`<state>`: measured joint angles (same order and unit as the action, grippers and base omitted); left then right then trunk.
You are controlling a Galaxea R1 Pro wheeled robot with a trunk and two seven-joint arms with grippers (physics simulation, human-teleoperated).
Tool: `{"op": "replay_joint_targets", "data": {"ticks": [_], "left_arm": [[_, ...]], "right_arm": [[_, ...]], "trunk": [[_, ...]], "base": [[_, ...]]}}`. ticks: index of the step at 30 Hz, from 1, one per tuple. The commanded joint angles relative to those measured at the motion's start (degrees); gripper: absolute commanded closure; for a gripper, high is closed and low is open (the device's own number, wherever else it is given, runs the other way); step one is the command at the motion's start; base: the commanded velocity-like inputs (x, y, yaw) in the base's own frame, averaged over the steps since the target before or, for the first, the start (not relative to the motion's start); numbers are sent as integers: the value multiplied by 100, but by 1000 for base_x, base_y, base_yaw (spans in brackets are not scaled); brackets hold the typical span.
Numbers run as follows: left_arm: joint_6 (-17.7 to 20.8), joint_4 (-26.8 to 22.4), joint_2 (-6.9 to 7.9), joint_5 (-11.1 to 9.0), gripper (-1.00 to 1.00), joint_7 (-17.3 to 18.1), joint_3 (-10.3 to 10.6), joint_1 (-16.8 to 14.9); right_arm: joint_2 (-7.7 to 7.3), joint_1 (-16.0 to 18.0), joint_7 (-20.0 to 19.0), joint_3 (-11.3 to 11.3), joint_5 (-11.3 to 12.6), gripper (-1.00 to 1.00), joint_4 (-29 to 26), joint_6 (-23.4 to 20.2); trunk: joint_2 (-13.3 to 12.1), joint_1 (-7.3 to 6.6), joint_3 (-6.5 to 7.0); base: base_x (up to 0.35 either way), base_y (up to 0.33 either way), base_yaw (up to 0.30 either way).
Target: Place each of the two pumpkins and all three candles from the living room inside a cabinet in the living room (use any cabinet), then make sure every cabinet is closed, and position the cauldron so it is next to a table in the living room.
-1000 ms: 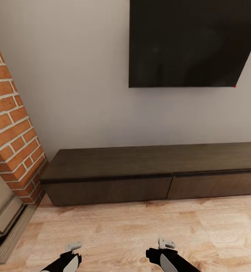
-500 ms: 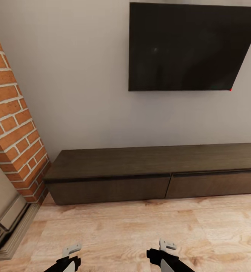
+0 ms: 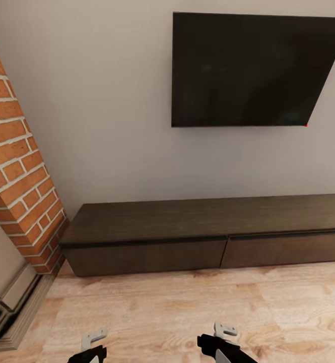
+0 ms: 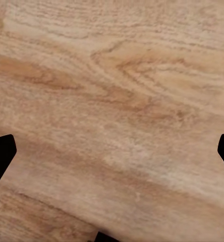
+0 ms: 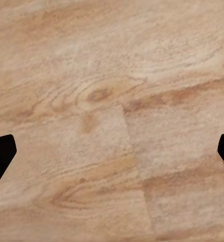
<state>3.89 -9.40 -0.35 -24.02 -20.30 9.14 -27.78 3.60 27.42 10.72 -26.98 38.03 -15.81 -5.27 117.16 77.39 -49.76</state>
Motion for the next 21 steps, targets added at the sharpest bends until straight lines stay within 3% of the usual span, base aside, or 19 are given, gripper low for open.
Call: {"op": "replay_joint_targets", "data": {"ticks": [1,8,21], "left_arm": [[-4,0,0,-1,-100,0,0,2],[-25,0,0,3,-100,0,0,9],[-37,0,0,3,-100,0,0,17]], "right_arm": [[0,0,0,0,1,-100,14,31],[6,0,0,0,3,-100,209,301],[6,0,0,0,2,-100,228,334]], "trunk": [[-42,-23,18],[-322,-176,144],[-844,-462,378]], "base": [[0,0,0],[0,0,0],[0,0,0]]}}
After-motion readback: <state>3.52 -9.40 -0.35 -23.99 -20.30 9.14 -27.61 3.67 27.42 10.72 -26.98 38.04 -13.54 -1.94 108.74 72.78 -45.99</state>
